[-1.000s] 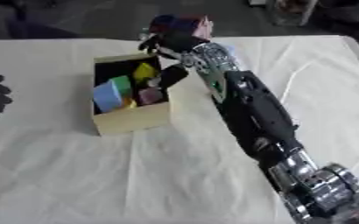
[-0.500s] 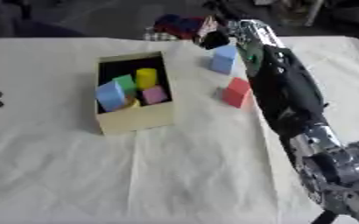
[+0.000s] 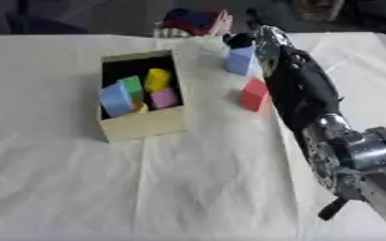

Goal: Pick up objects on the table and place them in the box.

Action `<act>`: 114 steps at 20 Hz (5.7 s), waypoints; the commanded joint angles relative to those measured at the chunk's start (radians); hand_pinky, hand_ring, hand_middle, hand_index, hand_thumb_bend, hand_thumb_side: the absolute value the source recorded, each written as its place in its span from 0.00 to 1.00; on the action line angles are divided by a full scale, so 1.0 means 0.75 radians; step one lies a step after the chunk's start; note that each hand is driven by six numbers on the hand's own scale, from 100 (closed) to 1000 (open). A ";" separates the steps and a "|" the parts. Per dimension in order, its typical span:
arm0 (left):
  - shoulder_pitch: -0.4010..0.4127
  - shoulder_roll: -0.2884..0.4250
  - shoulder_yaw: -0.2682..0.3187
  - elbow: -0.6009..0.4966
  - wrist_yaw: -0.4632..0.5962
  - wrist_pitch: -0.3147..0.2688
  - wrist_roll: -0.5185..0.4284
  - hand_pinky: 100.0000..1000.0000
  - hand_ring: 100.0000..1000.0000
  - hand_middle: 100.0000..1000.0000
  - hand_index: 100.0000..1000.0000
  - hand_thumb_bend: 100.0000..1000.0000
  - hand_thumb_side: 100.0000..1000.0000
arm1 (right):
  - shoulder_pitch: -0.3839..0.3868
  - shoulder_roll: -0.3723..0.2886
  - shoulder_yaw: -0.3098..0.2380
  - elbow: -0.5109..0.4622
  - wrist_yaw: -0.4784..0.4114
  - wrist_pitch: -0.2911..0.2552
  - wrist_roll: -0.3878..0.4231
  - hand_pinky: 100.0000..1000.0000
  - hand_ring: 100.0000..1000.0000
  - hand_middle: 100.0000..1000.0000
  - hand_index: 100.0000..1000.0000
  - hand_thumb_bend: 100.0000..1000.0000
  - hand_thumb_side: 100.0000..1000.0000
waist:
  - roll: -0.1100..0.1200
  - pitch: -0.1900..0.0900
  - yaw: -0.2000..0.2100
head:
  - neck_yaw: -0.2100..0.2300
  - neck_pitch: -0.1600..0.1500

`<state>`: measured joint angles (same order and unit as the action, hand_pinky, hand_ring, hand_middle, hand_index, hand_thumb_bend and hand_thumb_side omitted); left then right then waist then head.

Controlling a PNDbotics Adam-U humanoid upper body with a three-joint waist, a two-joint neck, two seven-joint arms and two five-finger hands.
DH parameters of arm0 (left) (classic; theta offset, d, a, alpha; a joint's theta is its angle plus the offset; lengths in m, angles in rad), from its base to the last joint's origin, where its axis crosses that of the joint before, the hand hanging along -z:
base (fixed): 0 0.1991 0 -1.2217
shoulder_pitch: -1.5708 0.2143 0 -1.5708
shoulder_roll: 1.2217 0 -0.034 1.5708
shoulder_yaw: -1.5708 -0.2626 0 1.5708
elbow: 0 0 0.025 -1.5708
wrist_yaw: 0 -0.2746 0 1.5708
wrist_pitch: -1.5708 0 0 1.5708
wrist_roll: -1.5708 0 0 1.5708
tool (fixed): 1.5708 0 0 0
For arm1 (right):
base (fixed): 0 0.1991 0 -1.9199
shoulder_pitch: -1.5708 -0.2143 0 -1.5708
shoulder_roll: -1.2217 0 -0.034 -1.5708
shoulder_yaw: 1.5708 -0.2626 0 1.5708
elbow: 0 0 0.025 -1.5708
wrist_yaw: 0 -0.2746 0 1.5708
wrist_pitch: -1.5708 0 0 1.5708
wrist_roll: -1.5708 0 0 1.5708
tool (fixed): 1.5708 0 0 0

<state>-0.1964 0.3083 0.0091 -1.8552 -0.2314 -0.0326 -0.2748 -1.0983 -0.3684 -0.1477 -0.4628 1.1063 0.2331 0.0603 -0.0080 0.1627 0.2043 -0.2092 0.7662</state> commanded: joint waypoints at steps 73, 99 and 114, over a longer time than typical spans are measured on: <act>0.024 0.016 0.026 -0.023 -0.017 0.010 -0.021 0.83 0.62 0.62 0.82 0.09 0.61 | 0.051 -0.095 0.062 -0.111 -0.084 -0.384 0.800 0.92 0.95 0.94 1.00 0.32 0.35 | -0.041 -0.026 -0.054 | 0.037 0.005; 0.036 0.009 0.024 -0.024 -0.015 0.013 -0.024 0.83 0.62 0.62 0.82 0.09 0.61 | -0.014 0.016 0.271 -0.606 -0.485 -0.696 0.757 0.66 0.47 0.54 0.82 0.03 0.16 | -0.051 -0.045 -0.052 | 0.028 0.005; 0.048 0.007 0.027 -0.023 -0.017 0.014 -0.024 0.83 0.62 0.62 0.82 0.09 0.61 | 0.066 0.009 0.406 -0.776 -0.518 -0.772 0.924 0.89 0.90 0.89 0.99 0.34 0.47 | -0.057 -0.061 -0.077 | 0.032 0.005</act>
<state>-0.1551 0.3070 0.0215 -1.8556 -0.2396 -0.0219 -0.2936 -1.0309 -0.3234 0.1612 -1.0070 0.7258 -0.3408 0.7591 -0.0398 0.1480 0.1465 -0.1870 0.7663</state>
